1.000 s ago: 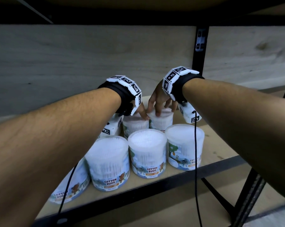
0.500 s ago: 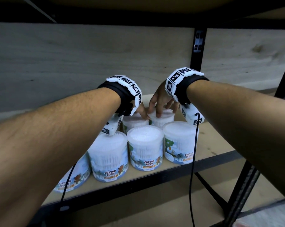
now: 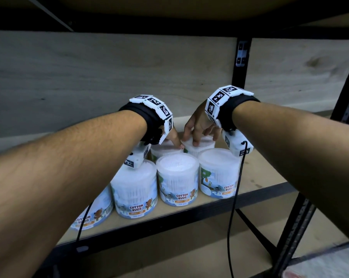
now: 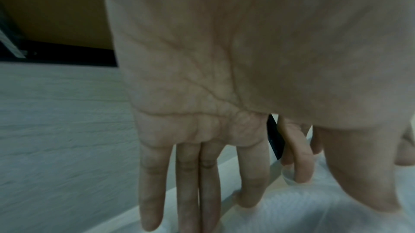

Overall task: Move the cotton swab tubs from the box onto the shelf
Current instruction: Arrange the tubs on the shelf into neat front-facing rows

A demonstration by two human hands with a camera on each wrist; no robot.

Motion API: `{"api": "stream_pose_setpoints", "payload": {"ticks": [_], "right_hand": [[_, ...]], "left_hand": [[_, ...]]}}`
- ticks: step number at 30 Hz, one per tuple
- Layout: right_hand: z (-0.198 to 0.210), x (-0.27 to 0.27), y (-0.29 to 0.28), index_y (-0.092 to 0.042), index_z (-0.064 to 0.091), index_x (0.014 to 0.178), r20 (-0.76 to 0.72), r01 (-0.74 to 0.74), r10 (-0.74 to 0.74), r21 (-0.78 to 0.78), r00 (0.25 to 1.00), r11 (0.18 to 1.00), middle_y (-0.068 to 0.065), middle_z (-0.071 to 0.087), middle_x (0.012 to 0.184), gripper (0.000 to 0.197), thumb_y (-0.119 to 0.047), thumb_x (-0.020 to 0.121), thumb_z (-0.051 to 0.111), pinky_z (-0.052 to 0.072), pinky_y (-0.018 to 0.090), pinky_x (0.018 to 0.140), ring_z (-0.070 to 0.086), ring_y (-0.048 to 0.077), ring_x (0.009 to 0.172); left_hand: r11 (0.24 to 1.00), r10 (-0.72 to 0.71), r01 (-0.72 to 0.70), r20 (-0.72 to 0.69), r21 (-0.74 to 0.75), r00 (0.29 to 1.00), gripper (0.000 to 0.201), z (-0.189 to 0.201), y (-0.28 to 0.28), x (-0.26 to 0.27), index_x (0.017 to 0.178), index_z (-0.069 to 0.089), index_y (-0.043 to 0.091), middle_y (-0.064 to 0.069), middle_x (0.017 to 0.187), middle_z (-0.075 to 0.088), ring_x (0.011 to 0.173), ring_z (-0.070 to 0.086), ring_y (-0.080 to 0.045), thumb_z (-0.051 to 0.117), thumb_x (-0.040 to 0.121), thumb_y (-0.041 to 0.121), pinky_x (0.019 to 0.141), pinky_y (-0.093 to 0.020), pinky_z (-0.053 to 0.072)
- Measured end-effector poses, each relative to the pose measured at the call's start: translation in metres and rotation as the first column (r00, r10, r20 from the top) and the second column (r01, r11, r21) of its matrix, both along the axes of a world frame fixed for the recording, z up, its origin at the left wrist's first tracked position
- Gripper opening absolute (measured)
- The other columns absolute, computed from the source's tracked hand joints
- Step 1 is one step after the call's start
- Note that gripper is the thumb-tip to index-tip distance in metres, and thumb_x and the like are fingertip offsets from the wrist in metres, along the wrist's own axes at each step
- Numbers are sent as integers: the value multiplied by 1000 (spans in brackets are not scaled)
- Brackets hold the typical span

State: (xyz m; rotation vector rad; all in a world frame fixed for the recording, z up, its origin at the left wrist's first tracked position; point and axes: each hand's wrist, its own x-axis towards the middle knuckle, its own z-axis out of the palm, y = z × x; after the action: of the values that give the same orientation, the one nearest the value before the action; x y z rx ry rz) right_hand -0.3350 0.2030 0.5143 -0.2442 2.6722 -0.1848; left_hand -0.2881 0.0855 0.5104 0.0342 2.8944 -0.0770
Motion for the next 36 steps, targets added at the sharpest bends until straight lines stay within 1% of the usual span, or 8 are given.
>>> {"api": "stream_pose_setpoints", "payload": {"ticks": [4, 9, 14, 19, 24, 26, 30, 36], "right_hand": [[3, 16, 1, -28, 52, 140, -1, -9, 9, 44, 1000, 999, 5, 28, 157, 53, -8, 92, 64, 44, 46, 105, 32, 30, 140], [4, 22, 0, -29, 48, 142, 25, -19, 17, 61, 1000, 998, 4, 24, 159, 54, -11, 93, 63, 46, 40, 99, 31, 30, 141], [2, 23, 0, -28, 45, 145, 22, -18, 17, 60, 1000, 998, 4, 25, 159, 55, -11, 95, 61, 44, 38, 96, 28, 30, 143], [6, 31, -2, -30, 52, 139, -6, 15, -15, 24, 1000, 1000, 7, 28, 157, 47, -9, 97, 56, 46, 40, 95, 31, 29, 142], [11, 29, -21, -16, 59, 135, -113, 30, -30, -1, 993, 1000, 16, 51, 132, 40, -6, 96, 58, 52, 33, 70, 58, 29, 104], [14, 26, -34, -12, 59, 134, -143, 28, -34, -43, 989, 999, 15, 55, 116, 39, -7, 96, 60, 54, 37, 74, 59, 28, 91], [18, 21, -64, -12, 58, 132, -197, 22, -38, -82, 980, 996, 13, 62, 121, 39, -16, 94, 64, 56, 34, 62, 64, 25, 81], [20, 10, -113, -13, 53, 136, -215, -3, -18, -99, 976, 995, 10, 61, 125, 53, -36, 91, 68, 57, 37, 68, 65, 36, 100]], "left_hand": [[998, -57, 56, 10, 22, 998, 65, -5, -3, -9, 132, 52, -3, -16, 119, 58, 95, 48, -22, 57, 92, 48, 82, -24, 34], [998, -49, 50, -35, 32, 998, 67, -10, -4, -14, 138, 46, -3, -16, 142, 49, 131, 45, -26, 52, 95, 48, 99, -25, 36], [998, -56, 56, -33, 5, 998, 65, -10, -5, -15, 130, 52, -2, -13, 114, 55, 105, 50, -24, 49, 95, 53, 76, -23, 35], [995, -80, 78, -42, -55, 996, 73, -5, -24, -20, 105, 68, 12, -4, 98, 70, 95, 63, -23, 60, 72, 76, 84, -29, 44], [992, -120, 116, -86, -53, 989, 65, 10, -61, -14, 120, 68, 20, 0, 123, 65, 115, 59, -22, 61, 77, 69, 103, -32, 43], [989, -126, 116, -123, -87, 984, 65, 14, -80, -11, 126, 65, 23, 2, 133, 60, 123, 54, -21, 61, 79, 67, 108, -32, 38], [989, -105, 89, -136, -119, 985, 63, 21, -115, -4, 140, 53, 24, 5, 147, 47, 136, 41, -18, 60, 87, 57, 112, -31, 27], [981, -91, 71, -104, -180, 990, 66, 23, -162, -5, 145, 45, 26, 6, 151, 41, 139, 36, -15, 58, 89, 56, 115, -31, 24]]}}
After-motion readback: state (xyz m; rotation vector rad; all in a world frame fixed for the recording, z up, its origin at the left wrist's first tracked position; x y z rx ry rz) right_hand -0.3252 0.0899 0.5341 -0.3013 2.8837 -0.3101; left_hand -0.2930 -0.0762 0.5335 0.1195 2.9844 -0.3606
